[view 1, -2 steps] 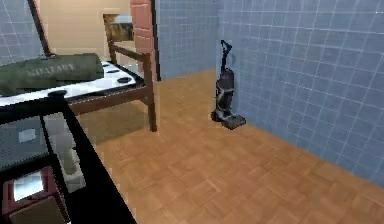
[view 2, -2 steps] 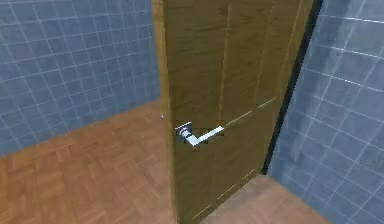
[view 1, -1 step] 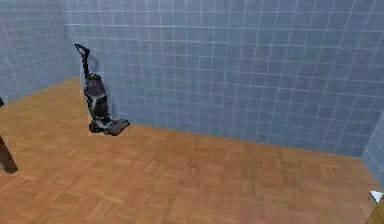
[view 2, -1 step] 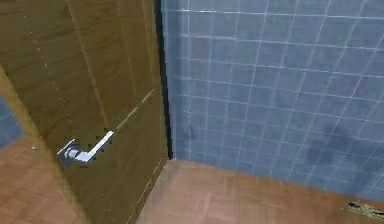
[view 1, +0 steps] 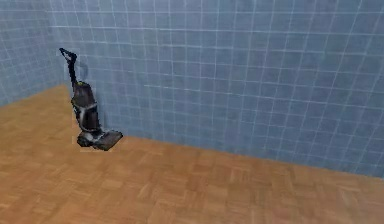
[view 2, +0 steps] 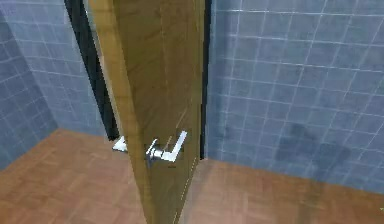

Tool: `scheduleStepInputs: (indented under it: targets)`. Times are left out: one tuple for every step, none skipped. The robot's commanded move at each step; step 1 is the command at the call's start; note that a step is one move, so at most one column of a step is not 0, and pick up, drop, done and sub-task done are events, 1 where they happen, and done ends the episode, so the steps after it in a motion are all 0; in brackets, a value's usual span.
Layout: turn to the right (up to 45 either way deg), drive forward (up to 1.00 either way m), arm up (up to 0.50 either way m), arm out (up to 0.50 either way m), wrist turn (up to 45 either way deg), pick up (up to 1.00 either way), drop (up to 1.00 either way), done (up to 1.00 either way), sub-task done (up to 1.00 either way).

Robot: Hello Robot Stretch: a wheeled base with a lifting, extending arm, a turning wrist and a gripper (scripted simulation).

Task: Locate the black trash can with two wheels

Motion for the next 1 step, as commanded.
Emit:
scheduleStepInputs:
  targets:
    - [-36.0, 0.00, 0.00, 0.00, 0.0, 0.00, 0.00, 0.00, 0.00]
